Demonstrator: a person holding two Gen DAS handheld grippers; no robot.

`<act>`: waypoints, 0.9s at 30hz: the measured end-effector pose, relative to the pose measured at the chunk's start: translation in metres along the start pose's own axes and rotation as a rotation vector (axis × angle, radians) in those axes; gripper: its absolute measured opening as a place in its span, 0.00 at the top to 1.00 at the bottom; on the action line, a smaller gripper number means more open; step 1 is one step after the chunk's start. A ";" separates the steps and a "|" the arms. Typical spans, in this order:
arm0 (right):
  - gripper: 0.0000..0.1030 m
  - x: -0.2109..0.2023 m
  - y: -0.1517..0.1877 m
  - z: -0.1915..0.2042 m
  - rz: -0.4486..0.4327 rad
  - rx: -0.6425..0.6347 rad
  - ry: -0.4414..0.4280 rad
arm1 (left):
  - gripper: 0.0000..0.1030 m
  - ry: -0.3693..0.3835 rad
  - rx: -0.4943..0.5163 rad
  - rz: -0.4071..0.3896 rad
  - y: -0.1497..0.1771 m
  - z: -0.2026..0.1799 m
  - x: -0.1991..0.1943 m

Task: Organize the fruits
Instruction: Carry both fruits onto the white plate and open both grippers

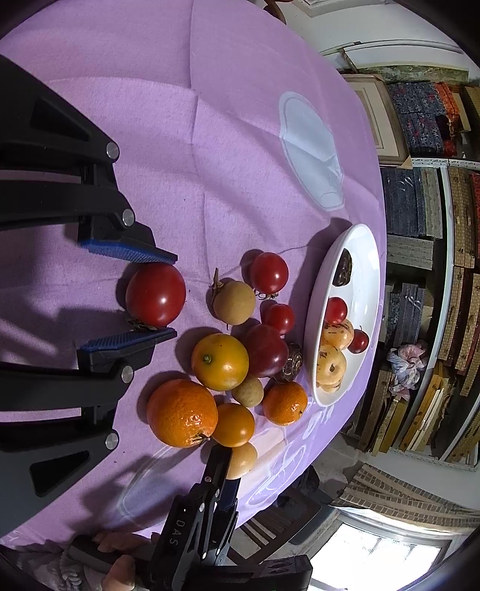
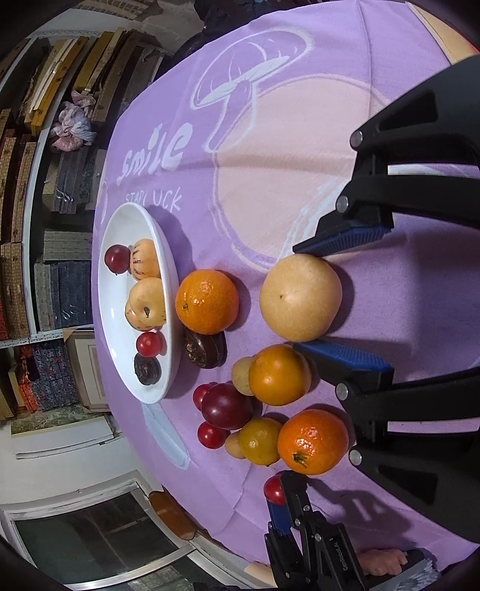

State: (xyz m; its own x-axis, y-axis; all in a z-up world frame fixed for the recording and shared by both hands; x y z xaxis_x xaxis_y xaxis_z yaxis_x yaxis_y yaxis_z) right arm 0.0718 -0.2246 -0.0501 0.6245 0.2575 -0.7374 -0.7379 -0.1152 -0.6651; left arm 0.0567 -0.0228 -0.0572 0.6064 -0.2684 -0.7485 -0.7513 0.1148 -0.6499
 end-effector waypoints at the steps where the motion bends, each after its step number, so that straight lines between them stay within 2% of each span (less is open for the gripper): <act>1: 0.56 -0.002 0.000 0.000 -0.005 0.000 0.001 | 0.66 -0.005 0.000 -0.008 0.000 0.000 -0.001; 5: 0.56 -0.009 -0.001 -0.002 -0.032 0.012 0.009 | 0.66 -0.030 0.004 -0.035 -0.009 0.000 -0.007; 8: 0.56 -0.022 -0.012 -0.005 -0.077 0.023 0.015 | 0.66 -0.060 0.026 -0.039 -0.030 0.002 -0.006; 14: 0.56 -0.035 -0.078 -0.017 -0.126 0.012 0.049 | 0.66 -0.108 0.066 -0.095 -0.106 0.001 0.003; 17: 0.56 -0.015 -0.115 -0.028 -0.118 0.039 0.055 | 0.66 -0.110 0.060 -0.101 -0.137 -0.003 0.021; 21: 0.56 0.027 -0.161 -0.039 -0.092 0.083 0.067 | 0.66 -0.097 0.058 -0.069 -0.158 -0.013 0.054; 27: 0.56 0.084 -0.189 -0.037 -0.039 0.068 0.094 | 0.66 -0.094 0.030 -0.018 -0.167 -0.015 0.096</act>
Point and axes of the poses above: each gripper's, at about its wrist camera, not at the fingertips, and x roughly the way its jaws point, z to its left, y to its underside, the point moved 3 cm from there along x, roughly the way its jaws point
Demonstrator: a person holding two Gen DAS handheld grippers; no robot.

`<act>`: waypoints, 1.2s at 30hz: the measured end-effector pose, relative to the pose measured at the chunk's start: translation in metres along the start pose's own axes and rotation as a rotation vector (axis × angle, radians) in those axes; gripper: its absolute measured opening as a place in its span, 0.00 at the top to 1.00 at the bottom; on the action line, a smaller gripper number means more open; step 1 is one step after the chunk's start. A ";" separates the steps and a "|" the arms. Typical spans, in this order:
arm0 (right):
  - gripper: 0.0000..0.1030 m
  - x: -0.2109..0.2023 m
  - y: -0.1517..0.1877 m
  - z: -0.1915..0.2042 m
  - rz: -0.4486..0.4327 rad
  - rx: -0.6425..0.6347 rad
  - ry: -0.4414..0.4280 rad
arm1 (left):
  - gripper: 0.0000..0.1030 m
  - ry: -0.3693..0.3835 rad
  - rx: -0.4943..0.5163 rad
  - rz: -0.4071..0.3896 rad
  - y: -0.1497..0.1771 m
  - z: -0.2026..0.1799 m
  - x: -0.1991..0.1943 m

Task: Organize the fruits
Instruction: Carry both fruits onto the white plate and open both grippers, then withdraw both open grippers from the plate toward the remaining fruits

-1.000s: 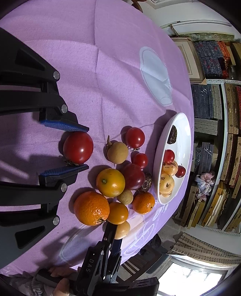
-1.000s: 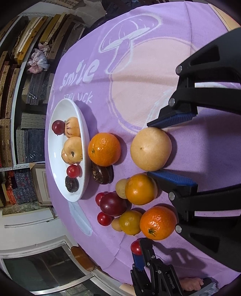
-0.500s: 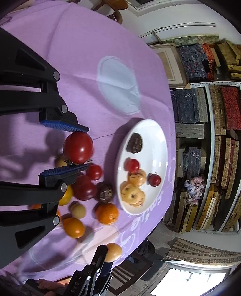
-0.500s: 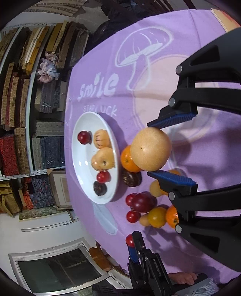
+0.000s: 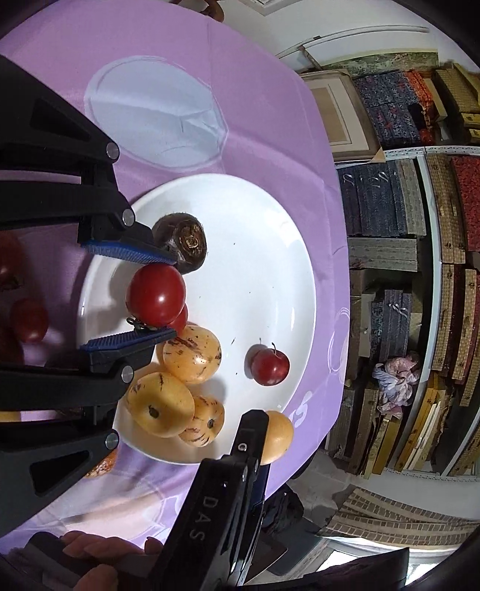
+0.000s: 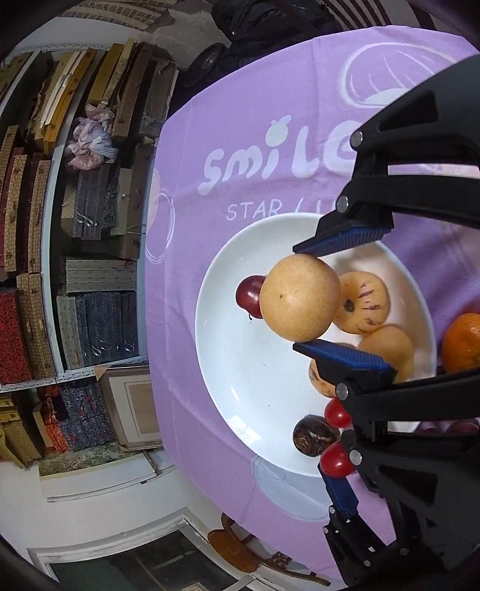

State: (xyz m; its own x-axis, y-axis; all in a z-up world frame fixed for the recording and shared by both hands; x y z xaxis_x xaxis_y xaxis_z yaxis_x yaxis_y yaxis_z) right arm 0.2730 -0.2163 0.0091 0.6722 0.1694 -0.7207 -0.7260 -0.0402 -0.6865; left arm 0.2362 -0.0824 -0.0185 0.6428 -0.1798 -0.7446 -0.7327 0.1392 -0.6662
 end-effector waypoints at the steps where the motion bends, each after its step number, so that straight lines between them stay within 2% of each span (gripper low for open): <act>1: 0.56 0.007 -0.001 0.001 0.010 -0.005 0.001 | 0.66 -0.001 -0.007 0.003 -0.001 0.001 0.004; 5: 0.56 0.031 -0.004 0.003 0.036 -0.007 0.008 | 0.64 -0.034 -0.003 -0.032 -0.005 0.004 0.007; 7: 0.55 0.035 -0.004 0.003 0.032 0.001 0.005 | 0.55 -0.038 -0.012 -0.023 -0.004 0.006 0.007; 9: 0.49 0.035 -0.005 0.003 0.029 0.006 -0.004 | 0.43 -0.041 -0.015 -0.021 -0.004 0.008 0.007; 13: 0.45 0.009 -0.004 0.000 -0.020 0.014 -0.016 | 0.35 -0.051 -0.013 -0.032 -0.001 0.013 -0.003; 16: 0.37 -0.029 0.002 -0.003 -0.077 0.018 -0.024 | 0.32 -0.056 -0.024 -0.045 0.004 0.023 -0.019; 17: 0.31 -0.042 0.007 -0.005 -0.099 0.017 -0.024 | 0.31 -0.059 -0.027 -0.050 0.007 0.026 -0.026; 18: 0.26 -0.057 0.013 -0.007 -0.121 0.012 -0.022 | 0.29 -0.061 -0.031 -0.054 0.011 0.030 -0.033; 21: 0.22 -0.094 0.037 -0.010 -0.169 0.002 -0.017 | 0.27 -0.071 -0.037 -0.069 0.025 0.041 -0.057; 26: 0.14 -0.136 0.093 -0.015 -0.214 0.030 -0.027 | 0.21 -0.080 -0.057 -0.065 0.069 0.057 -0.089; 31: 0.12 -0.143 0.147 -0.019 -0.210 0.091 -0.037 | 0.20 -0.074 -0.059 -0.033 0.113 0.053 -0.104; 36: 0.12 -0.142 0.165 -0.030 -0.208 0.114 -0.017 | 0.20 -0.039 -0.023 -0.030 0.137 0.033 -0.118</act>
Point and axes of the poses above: each gripper's, at about its wrist camera, not at the fingertips, and x roughly the way its jaws point, z to its left, y to its underside, the point moved 3 cm from there along x, roughly the way its jaws point
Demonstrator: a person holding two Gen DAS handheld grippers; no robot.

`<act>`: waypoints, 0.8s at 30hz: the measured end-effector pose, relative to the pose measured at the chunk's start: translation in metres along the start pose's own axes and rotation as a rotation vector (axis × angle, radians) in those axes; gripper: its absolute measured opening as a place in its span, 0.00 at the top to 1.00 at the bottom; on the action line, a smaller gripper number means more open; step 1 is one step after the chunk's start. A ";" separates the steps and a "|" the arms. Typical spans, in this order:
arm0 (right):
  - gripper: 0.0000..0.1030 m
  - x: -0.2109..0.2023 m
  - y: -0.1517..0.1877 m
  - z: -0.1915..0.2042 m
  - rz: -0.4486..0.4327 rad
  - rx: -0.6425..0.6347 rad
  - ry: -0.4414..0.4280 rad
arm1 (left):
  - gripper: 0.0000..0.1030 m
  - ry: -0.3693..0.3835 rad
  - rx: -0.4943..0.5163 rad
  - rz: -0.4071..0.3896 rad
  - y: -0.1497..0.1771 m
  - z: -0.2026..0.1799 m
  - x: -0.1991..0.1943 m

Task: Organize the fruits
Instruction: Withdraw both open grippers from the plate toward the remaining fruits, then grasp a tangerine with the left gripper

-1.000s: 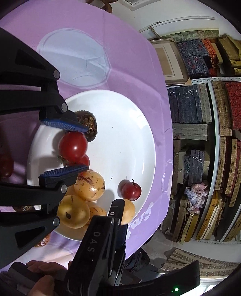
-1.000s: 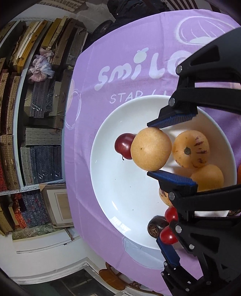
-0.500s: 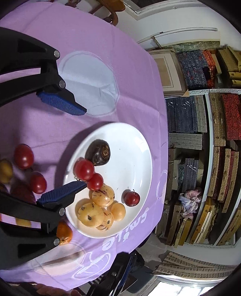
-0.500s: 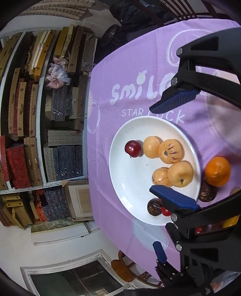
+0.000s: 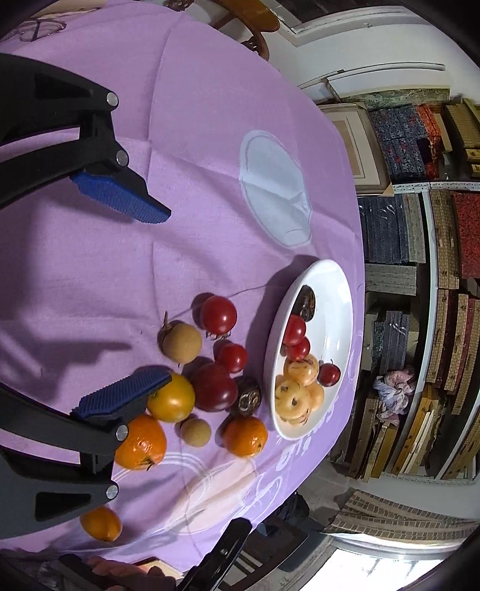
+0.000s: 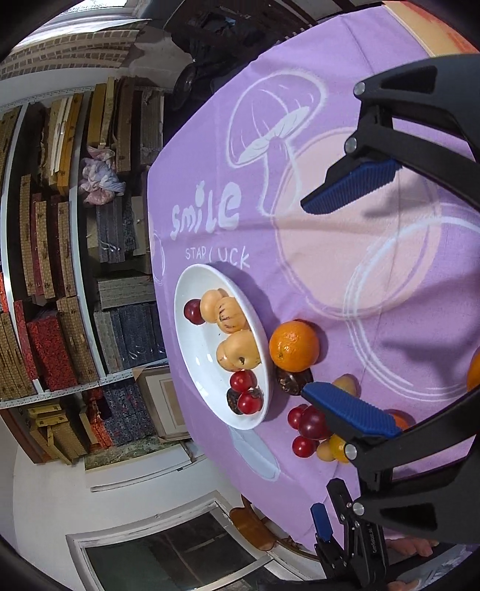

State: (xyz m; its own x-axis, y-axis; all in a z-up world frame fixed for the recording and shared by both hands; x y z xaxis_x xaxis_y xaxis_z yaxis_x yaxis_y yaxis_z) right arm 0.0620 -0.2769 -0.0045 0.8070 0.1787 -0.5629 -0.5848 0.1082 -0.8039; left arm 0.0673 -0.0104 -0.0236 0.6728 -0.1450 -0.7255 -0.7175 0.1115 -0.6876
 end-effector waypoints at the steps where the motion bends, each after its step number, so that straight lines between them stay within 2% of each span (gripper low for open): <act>1: 0.12 -0.001 -0.001 -0.003 -0.009 0.010 -0.002 | 0.20 0.008 0.004 -0.004 0.001 -0.005 -0.003; 6: 0.12 -0.004 -0.004 -0.014 -0.018 0.048 -0.014 | 0.20 0.054 0.064 -0.006 0.003 -0.043 -0.011; 10: 0.11 -0.003 -0.005 -0.021 -0.007 0.082 -0.032 | 0.17 0.053 0.136 0.000 0.008 -0.073 -0.008; 13: 0.10 -0.005 -0.006 -0.020 -0.011 0.084 -0.035 | 0.17 0.048 0.154 0.018 0.007 -0.086 0.003; 18: 0.09 -0.008 -0.006 -0.020 -0.019 0.080 -0.036 | 0.17 0.018 0.148 0.057 0.007 -0.094 0.024; 24: 0.09 -0.008 -0.006 -0.023 -0.014 0.097 -0.037 | 0.15 -0.007 0.084 0.067 0.012 -0.073 0.032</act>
Point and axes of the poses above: each gripper's, at about its wrist camera, not at the fingertips, and x roughly the way its jaws point, z to its left, y to its underside, the point moved 3 cm from there along x, roughly the way its jaws point
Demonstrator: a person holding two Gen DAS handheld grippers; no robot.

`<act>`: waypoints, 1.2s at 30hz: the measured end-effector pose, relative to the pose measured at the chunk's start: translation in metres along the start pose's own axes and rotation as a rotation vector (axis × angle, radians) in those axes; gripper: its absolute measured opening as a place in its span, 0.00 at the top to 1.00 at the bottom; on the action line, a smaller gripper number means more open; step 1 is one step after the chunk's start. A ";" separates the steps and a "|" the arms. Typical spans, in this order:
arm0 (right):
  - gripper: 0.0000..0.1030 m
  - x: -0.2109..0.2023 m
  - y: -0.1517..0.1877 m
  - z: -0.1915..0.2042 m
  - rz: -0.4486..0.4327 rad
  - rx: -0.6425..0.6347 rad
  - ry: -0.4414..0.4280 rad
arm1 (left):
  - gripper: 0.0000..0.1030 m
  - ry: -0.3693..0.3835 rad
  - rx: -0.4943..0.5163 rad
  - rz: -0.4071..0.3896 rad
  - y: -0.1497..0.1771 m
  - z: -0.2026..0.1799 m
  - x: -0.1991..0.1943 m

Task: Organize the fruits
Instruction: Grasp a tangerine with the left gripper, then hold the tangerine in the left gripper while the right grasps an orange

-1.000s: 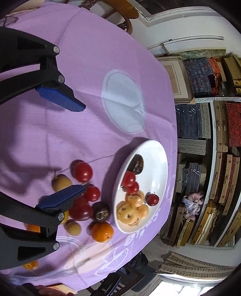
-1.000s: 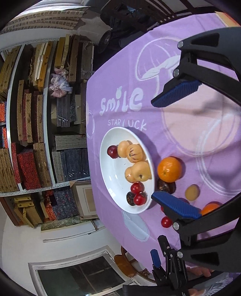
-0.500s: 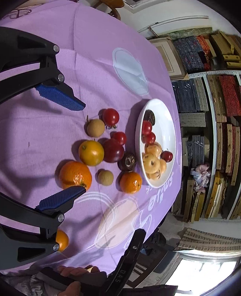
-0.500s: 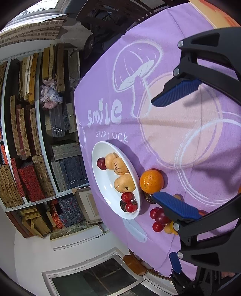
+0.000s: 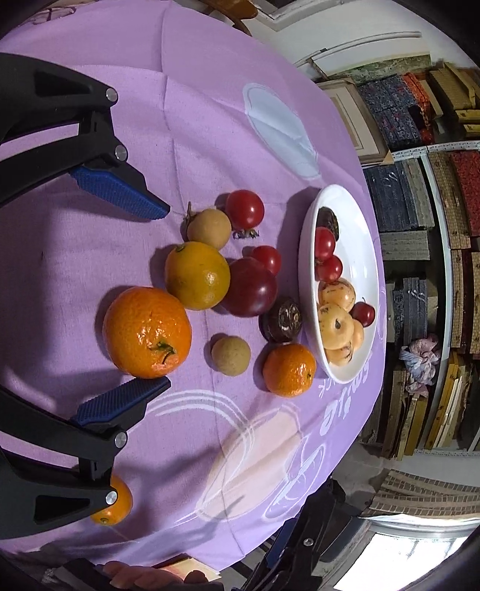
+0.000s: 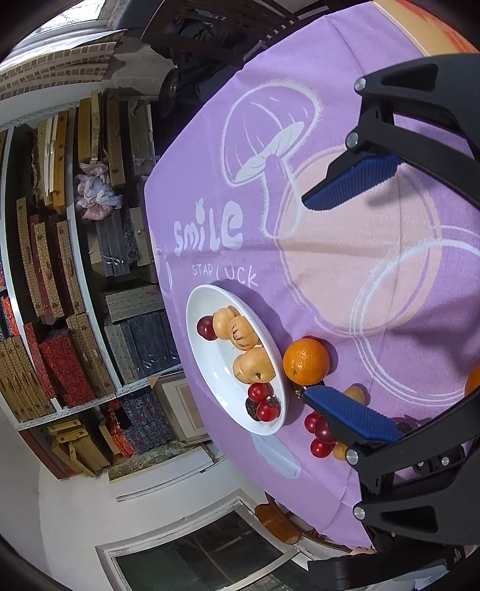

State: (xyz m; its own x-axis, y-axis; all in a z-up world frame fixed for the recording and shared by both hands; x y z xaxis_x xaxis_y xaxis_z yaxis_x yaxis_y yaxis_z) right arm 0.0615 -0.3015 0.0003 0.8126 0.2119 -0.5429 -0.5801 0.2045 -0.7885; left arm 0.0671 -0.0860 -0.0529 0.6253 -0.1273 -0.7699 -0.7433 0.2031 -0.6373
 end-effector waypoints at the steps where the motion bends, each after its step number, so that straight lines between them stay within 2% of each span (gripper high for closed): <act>1: 0.09 0.000 0.000 0.000 0.000 -0.002 0.000 | 0.15 -0.011 -0.013 -0.003 0.001 0.005 0.000; 8: 0.09 0.002 0.001 0.002 0.007 -0.011 -0.001 | 0.17 -0.042 -0.102 0.007 0.012 0.047 -0.005; 14: 0.09 0.005 0.003 0.004 0.018 -0.018 0.000 | 0.18 -0.028 -0.109 0.005 0.027 0.060 -0.015; 19: 0.09 0.009 0.006 0.006 0.031 -0.029 0.002 | 0.27 -0.006 -0.109 -0.020 0.028 0.060 -0.018; 28: 0.09 0.011 0.009 0.011 0.045 -0.048 -0.008 | 0.41 0.045 -0.133 -0.014 0.023 0.061 -0.014; 30: 0.09 0.011 0.011 0.014 0.056 -0.065 -0.019 | 0.54 0.066 -0.127 -0.015 0.023 0.060 -0.014; 36: 0.09 -0.003 0.023 0.038 0.096 -0.172 -0.066 | 0.55 0.060 -0.108 -0.026 0.024 0.063 -0.017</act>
State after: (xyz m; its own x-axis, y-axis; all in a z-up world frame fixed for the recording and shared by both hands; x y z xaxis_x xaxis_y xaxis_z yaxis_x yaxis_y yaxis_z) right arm 0.0433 -0.2611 -0.0051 0.7457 0.2855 -0.6020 -0.6317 0.0154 -0.7751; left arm 0.0533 -0.0180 -0.0528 0.6318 -0.1892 -0.7517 -0.7505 0.0933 -0.6543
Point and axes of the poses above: each gripper's, at about its wrist camera, not at the fingertips, and x roughly the way its jaws point, z to its left, y to its underside, the point moved 3 cm from there along x, roughly the way its jaws point
